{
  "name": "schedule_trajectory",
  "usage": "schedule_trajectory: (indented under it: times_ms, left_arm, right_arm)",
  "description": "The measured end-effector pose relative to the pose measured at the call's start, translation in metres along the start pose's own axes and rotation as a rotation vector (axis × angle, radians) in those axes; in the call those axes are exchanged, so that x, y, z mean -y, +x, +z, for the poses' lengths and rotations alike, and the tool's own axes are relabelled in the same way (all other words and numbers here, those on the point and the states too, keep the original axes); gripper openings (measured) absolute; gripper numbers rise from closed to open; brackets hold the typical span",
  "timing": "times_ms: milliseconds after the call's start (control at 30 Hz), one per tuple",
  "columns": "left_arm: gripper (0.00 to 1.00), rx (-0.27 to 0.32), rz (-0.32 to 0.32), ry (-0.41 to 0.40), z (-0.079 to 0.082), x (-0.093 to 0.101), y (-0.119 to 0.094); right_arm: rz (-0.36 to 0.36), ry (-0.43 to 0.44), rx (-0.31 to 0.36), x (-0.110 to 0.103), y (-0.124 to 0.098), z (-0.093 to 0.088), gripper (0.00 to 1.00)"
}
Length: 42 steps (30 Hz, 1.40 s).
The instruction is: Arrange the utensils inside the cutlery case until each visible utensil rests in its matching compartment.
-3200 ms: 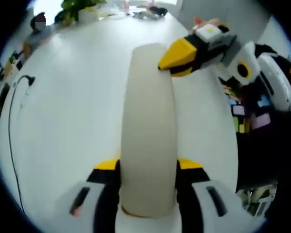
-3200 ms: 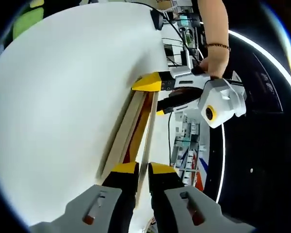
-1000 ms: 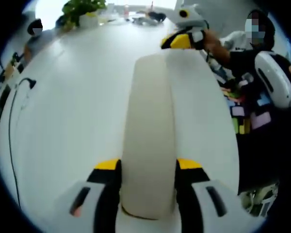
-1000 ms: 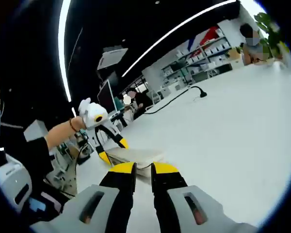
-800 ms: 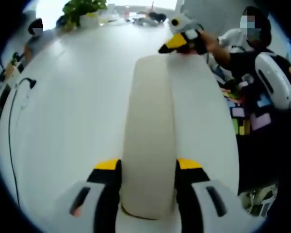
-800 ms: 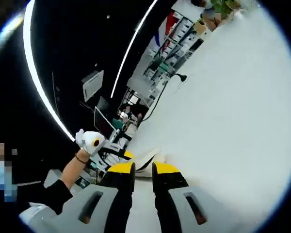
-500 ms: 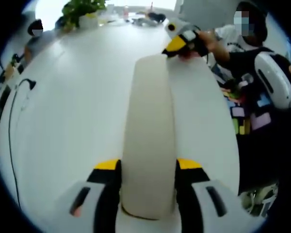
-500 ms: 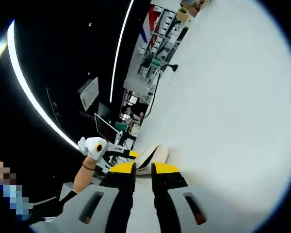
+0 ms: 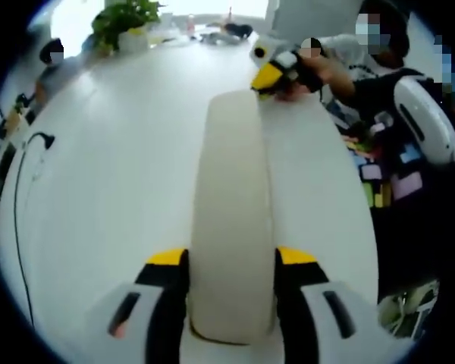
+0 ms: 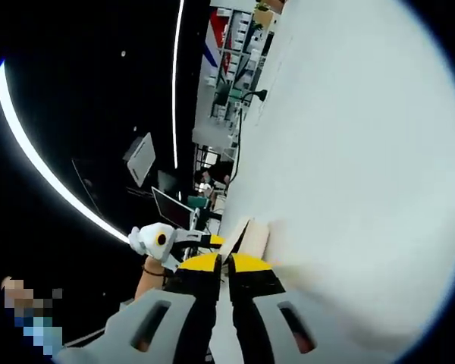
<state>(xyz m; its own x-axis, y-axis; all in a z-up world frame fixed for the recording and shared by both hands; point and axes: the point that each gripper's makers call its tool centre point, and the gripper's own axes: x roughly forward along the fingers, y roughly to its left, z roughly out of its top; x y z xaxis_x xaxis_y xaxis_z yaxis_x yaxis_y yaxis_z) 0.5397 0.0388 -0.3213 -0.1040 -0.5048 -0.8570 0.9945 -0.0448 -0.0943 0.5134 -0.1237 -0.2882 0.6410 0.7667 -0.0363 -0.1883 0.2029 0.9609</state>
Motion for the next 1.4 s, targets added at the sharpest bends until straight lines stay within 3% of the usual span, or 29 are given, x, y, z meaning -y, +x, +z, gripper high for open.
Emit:
schedule_trajectory:
  times_ms: [367, 633, 1000, 1400]
  left_arm:
    - [0.48, 0.015, -0.012, -0.028, 0.002, 0.002, 0.0]
    - [0.48, 0.017, -0.011, -0.039, 0.001, 0.001, 0.004]
    - [0.48, 0.026, -0.017, -0.061, 0.006, -0.004, -0.002]
    - [0.48, -0.007, -0.018, -0.064, 0.003, -0.004, 0.002]
  right_arm:
    - [0.087, -0.01, 0.018, -0.015, 0.001, -0.001, 0.0]
    - [0.07, 0.018, 0.039, -0.009, 0.005, 0.0, 0.0]
    - [0.108, 0.081, 0.035, -0.013, 0.006, -0.002, 0.0]
    - [0.07, 0.053, 0.004, -0.008, 0.006, -0.008, 0.0]
